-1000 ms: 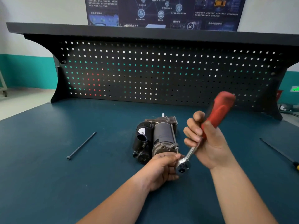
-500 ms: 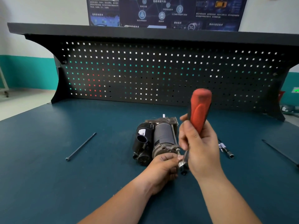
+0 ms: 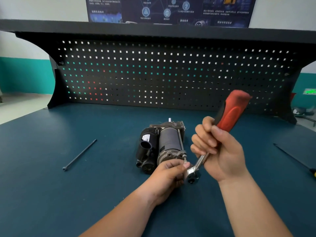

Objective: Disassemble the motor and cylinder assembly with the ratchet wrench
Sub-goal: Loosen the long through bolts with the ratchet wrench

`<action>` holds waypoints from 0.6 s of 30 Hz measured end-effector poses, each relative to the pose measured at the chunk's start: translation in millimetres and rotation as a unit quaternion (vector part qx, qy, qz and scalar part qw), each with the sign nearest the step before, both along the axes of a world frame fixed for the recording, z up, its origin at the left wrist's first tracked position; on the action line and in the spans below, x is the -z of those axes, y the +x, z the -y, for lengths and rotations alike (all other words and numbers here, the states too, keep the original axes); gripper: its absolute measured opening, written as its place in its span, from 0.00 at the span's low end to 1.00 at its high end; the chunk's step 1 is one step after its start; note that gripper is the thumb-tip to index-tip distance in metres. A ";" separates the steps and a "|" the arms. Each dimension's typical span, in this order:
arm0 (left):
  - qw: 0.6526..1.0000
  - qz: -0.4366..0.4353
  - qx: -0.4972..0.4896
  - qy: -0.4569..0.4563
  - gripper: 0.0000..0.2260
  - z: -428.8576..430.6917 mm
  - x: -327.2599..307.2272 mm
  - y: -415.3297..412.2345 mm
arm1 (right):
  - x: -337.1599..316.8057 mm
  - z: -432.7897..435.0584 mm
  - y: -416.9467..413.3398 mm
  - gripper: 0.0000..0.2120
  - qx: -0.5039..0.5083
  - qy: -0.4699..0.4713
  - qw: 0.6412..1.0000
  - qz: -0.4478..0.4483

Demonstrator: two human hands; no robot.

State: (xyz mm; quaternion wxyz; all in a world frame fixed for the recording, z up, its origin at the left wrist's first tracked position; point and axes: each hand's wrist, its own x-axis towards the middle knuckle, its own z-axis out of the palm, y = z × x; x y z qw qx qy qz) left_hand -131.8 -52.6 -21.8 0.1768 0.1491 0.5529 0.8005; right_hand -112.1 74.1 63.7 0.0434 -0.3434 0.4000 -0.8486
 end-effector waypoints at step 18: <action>0.998 0.035 0.016 -0.041 0.02 4.6 -5.1 -0.5 | 9.1 33.8 6.2 0.23 0.240 0.101 0.965 -0.043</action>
